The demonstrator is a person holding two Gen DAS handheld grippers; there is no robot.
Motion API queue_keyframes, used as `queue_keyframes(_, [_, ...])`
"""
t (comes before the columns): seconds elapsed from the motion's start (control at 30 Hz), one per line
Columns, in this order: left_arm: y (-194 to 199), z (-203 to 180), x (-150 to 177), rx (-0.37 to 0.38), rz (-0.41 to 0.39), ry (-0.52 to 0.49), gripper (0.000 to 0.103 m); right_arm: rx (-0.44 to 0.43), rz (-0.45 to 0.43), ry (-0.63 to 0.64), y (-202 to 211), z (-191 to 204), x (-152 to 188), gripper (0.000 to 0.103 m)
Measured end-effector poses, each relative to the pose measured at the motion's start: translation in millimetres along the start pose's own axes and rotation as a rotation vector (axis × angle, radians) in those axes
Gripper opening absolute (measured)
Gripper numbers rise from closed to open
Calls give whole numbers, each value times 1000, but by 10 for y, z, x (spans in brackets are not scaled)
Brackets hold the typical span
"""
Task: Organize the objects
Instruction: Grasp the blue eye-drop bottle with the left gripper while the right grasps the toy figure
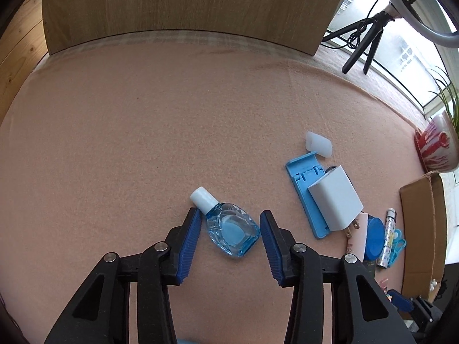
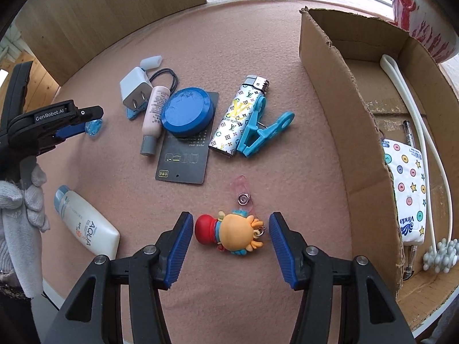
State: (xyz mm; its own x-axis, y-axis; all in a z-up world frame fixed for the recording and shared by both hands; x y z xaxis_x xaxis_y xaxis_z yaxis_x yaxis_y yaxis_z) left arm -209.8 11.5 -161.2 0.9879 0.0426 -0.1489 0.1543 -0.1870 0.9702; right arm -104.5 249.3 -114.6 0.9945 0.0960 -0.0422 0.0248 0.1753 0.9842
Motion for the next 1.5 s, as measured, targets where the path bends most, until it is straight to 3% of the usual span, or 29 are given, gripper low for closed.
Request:
queue_keyframes(0.33, [28,32,142,4,-31,-38,40,88,-11,83,-21,132,34,52])
queue_keyframes(0.43, [33,58,196,10,-32,-42,40,108,-24,96,-11,130,56,46])
queue_keyframes(1.07, [295,234,616,53,-62,-23,40,7,-67,77,268,-33,276,46])
queue_keyframes(1.23, [501,60,657,79,-102,-54,40,-33,-120,64,504,-52,350,46])
queue_keyframes(1.5, [735,-532,691,133,-143,-144,40,-55,-210,46,828,-188,261,46])
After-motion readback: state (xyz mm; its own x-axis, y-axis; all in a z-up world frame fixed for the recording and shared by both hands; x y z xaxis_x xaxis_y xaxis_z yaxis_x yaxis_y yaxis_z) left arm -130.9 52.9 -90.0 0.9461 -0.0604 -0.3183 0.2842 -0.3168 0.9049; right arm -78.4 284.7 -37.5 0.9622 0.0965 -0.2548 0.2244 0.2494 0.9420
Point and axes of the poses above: each gripper's, at about its wrist camera, not at the fingertips, and y roughly against the way its jaws point, z to its left, x to its underside, the point moved 3 cm from there along -y, roughly the way its jaws point, and after that the axes turned 12 degrees about z, right-handed, at the moved point
